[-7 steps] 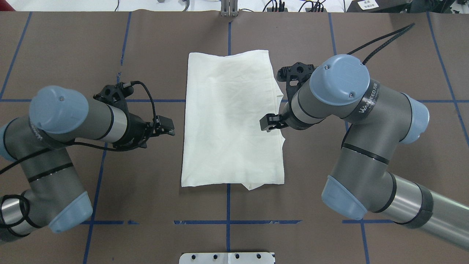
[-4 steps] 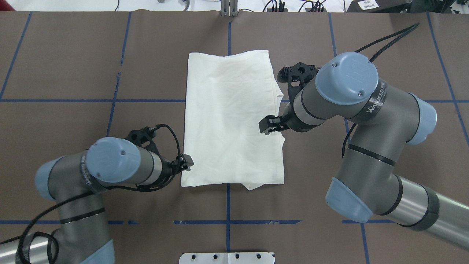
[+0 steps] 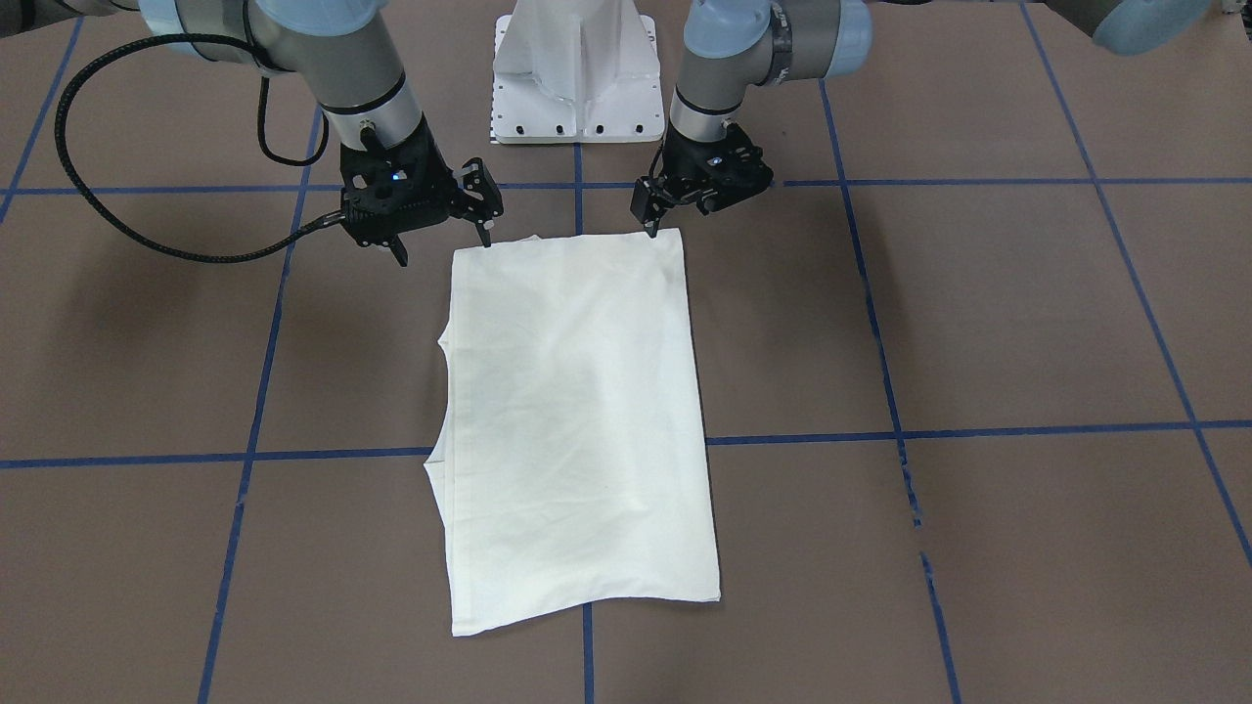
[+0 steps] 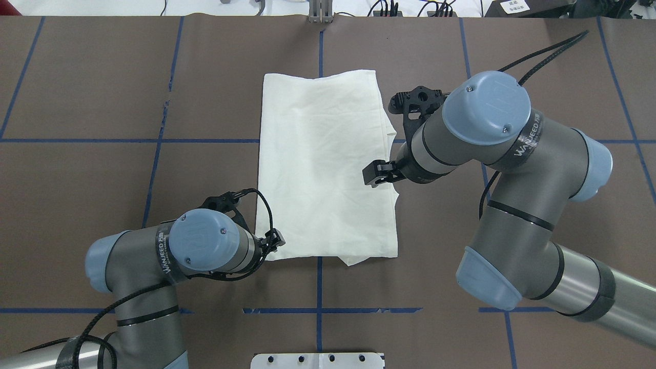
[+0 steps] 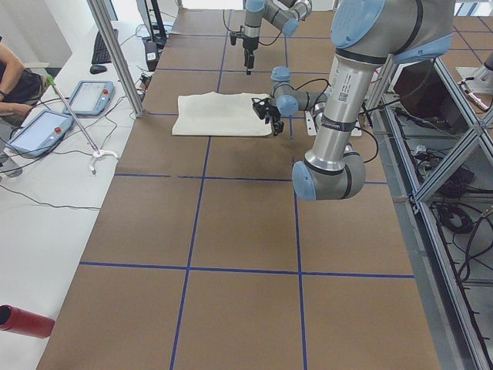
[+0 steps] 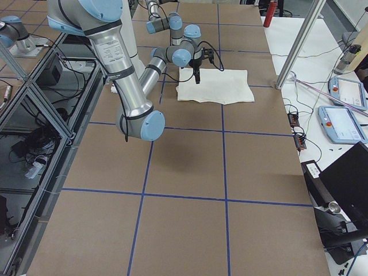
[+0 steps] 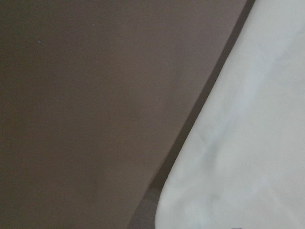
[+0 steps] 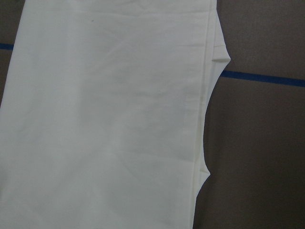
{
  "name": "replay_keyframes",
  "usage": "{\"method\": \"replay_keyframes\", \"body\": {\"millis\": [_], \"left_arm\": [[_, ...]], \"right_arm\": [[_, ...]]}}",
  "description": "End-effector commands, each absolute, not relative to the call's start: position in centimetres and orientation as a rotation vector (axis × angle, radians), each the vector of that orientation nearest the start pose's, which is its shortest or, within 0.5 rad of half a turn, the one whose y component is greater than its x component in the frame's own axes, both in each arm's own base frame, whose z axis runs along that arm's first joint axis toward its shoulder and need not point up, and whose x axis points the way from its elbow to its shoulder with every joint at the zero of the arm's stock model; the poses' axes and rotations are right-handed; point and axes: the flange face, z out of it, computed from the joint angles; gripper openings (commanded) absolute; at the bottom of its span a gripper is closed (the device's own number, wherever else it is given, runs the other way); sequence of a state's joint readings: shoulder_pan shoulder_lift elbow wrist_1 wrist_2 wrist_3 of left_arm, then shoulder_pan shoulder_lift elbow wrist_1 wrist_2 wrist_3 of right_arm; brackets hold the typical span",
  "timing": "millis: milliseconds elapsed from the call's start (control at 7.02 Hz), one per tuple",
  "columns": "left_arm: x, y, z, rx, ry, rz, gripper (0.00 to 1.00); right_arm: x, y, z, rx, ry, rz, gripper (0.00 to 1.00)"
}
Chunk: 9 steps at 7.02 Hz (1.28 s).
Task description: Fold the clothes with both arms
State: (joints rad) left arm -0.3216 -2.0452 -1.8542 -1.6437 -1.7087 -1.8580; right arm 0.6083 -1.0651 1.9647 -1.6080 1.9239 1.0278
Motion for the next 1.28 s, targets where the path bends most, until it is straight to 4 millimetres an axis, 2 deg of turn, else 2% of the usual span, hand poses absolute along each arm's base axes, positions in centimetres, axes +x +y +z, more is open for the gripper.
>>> {"method": "replay_keyframes", "body": {"millis": [0,428,855,1140], "left_arm": [[55.0,-31.5,26.7,-0.11,0.832,-0.535,0.9],[55.3,-31.4,26.8,-0.134,0.826,-0.585,0.9],[56.4,-31.6,26.8,-0.144,0.813,-0.607,0.9],[56.6,-31.6,26.3,-0.15,0.809,-0.617,0.9]], "right_arm": [[-42.3,-41.5,21.1,0.189,-0.899,-0.092,1.0],[-42.2,-41.5,20.9,0.191,-0.903,-0.093,1.0],[-42.1,-41.6,20.8,0.194,-0.904,-0.091,1.0],[-42.0,-41.6,20.7,0.194,-0.905,-0.091,1.0]]}}
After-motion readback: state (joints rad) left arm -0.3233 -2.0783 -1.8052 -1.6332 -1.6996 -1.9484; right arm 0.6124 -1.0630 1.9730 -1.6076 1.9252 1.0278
